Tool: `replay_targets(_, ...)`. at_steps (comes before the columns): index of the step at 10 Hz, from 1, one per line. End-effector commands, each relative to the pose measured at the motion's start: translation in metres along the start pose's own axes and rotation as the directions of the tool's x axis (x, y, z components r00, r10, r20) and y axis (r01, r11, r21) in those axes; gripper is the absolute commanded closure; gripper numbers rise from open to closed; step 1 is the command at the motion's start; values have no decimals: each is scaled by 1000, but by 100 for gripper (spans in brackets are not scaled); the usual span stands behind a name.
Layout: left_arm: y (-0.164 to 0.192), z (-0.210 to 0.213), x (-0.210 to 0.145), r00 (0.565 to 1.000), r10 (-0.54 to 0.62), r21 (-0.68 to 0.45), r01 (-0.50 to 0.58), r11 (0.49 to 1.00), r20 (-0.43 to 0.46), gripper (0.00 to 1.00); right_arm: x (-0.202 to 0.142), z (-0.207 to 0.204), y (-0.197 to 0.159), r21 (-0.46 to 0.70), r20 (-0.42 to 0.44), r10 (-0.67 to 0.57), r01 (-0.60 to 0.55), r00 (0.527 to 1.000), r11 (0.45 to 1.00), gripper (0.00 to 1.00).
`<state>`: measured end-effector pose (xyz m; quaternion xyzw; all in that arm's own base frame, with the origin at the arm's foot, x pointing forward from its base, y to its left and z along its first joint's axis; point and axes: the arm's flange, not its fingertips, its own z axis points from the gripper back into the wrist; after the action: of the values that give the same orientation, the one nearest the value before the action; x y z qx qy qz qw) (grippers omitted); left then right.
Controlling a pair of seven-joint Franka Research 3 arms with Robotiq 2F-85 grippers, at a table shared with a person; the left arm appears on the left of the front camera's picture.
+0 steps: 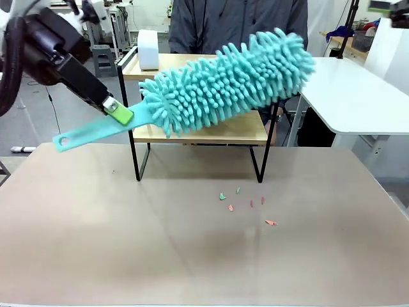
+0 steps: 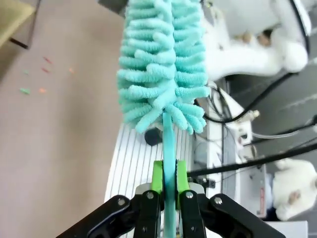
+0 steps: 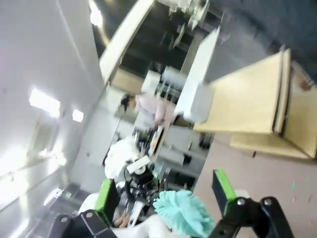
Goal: Clean the shelf.
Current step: Hand the Duster back to the human.
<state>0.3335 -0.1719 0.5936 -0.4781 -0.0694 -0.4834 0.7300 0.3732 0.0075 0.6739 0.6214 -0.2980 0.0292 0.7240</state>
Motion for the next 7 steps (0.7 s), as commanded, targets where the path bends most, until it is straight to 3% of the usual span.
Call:
replay_targets(1,-4,9,17,995,-82,1,82,997,-61,88,0,-31,-10,26,-147,-28,32,989,999,0)
replay_targets(4,0,-11,45,980,-137,-67,129,989,-141,88,-46,-85,-17,47,-424,-34,59,905,997,0)
replay_targets(7,12,-26,59,969,-125,-121,101,988,-213,88,-88,-99,-10,62,-667,57,-21,743,998,0)
